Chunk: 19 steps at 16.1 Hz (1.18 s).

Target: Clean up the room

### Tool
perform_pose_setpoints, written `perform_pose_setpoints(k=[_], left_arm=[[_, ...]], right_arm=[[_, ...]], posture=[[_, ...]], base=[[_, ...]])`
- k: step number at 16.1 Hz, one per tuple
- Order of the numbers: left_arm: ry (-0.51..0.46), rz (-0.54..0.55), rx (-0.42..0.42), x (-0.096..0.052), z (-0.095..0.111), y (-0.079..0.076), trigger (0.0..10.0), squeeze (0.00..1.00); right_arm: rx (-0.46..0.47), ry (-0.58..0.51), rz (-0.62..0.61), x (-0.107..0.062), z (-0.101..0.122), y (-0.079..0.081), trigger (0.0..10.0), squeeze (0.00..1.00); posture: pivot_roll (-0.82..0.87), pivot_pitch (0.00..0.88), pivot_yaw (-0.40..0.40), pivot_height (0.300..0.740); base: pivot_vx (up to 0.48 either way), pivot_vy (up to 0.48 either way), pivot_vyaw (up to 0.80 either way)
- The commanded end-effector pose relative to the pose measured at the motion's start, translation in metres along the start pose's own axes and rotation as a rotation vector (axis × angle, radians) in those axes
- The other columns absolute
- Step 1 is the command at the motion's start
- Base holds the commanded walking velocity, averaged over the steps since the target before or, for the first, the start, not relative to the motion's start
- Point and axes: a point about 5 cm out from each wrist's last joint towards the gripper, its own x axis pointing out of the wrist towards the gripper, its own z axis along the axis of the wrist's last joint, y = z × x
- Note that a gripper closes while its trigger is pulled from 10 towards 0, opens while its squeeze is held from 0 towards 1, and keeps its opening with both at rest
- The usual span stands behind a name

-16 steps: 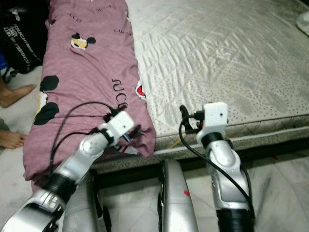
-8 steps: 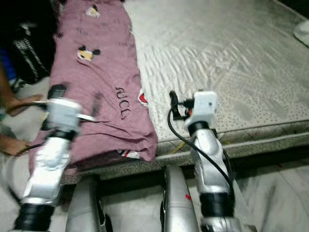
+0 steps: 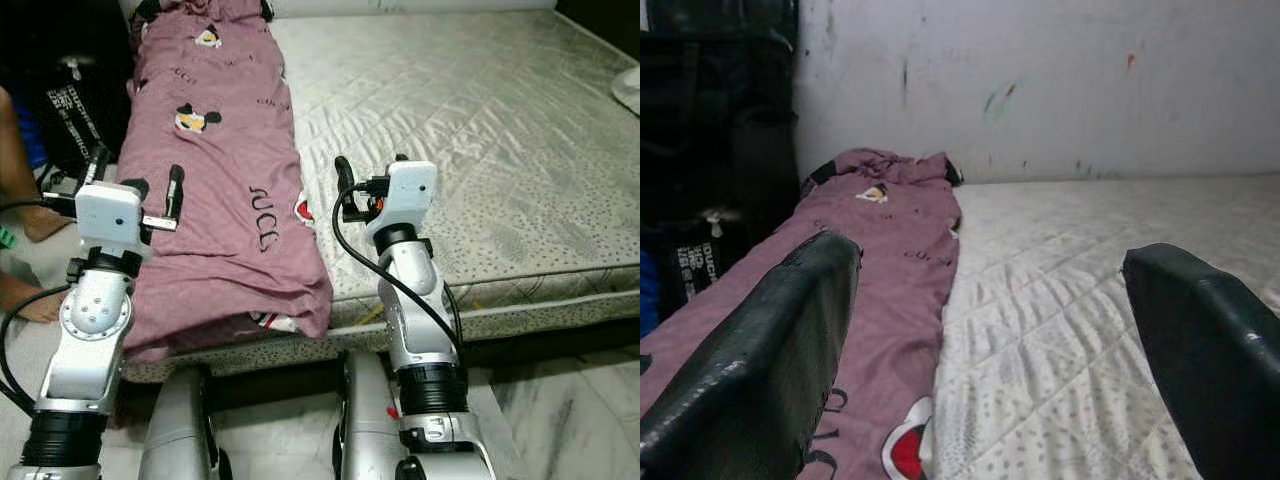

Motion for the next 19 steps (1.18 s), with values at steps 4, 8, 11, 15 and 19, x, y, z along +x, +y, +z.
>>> perform_pose_setpoints(k=[4,8,11,15,19], left_arm=[[0.013,-0.027,-0.01,0.005,-0.003,-0.009,10.0,0.0],[0.004,-0.035,-0.007,0.008,-0.003,-0.012,10.0,0.0],[0.002,-0.041,-0.004,0.009,-0.003,-0.013,10.0,0.0],[0.002,-0.049,-0.001,0.009,-0.003,-0.014,10.0,0.0],[0.026,-0.02,0.045,0.008,-0.009,-0.015,10.0,0.0]], right_arm=[[-0.016,-0.014,-0.012,0.001,0.001,-0.007,10.0,0.0],[-0.024,-0.016,-0.018,0.001,-0.001,-0.009,10.0,0.0],[-0.029,-0.02,-0.019,0.001,-0.001,-0.01,10.0,0.0],[-0.041,-0.021,-0.024,0.001,-0.001,-0.014,10.0,0.0],[-0.088,0.017,-0.058,-0.004,-0.009,-0.021,10.0,0.0]], posture=[[0.05,0.0,-0.005,0.643],[0.04,0.0,-0.002,0.693],[0.04,0.0,-0.003,0.728],[0.04,0.0,0.0,0.74],[0.04,0.0,0.003,0.74]], base=[[0.0,0.0,0.0],[0.0,0.0,0.0],[0.0,0.0,0.0],[0.0,0.0,0.0],[0.0,0.0,0.0]])
